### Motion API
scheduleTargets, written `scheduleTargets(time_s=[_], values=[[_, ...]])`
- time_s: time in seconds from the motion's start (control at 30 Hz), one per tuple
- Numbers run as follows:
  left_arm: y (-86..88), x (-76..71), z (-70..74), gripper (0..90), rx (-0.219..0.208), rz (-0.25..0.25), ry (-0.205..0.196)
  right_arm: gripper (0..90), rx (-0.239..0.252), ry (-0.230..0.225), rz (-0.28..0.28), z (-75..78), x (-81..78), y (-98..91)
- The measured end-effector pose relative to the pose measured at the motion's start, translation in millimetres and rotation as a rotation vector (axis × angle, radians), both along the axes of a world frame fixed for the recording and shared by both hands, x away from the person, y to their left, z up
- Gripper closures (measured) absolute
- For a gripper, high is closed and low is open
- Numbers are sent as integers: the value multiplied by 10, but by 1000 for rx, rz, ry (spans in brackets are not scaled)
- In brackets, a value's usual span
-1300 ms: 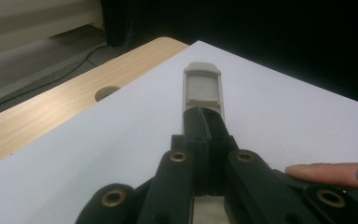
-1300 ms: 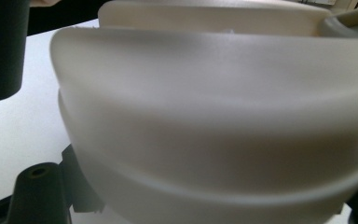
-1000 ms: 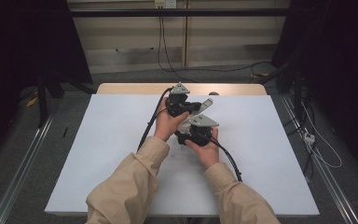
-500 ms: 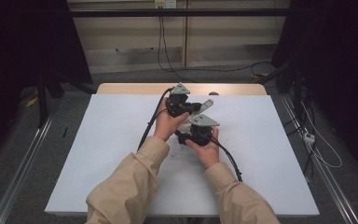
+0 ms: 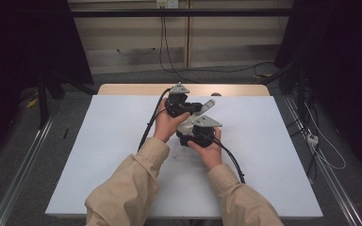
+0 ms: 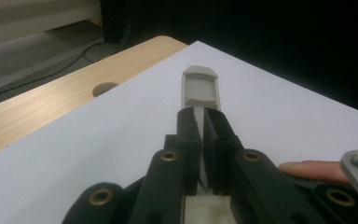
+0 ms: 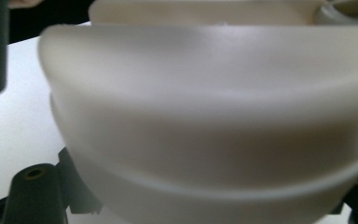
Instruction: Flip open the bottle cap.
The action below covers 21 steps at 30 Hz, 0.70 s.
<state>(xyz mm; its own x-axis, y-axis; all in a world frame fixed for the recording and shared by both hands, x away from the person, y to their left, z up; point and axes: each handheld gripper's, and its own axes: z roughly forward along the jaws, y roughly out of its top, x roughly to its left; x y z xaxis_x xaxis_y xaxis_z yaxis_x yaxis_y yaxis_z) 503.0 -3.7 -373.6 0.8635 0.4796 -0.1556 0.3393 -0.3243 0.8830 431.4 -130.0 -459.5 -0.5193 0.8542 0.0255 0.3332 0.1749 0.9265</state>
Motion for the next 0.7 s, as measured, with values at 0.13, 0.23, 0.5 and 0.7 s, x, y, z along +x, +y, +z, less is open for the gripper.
scheduleTargets(time_s=[0.13, 0.23, 0.5, 0.7], values=[[42, -13, 37, 799, -3, 4, 6, 148, 0, 11, -4, 7, -1, -8], [65, -37, 72, 756, -3, -4, 7, 130, 2, 22, -6, 10, -3, -15], [222, -94, 115, 614, -40, 13, 10, 103, -1, 45, -8, 33, -30, -53], [361, -166, 112, 507, -50, 24, 19, 89, -4, 71, -2, 49, -64, -75]])
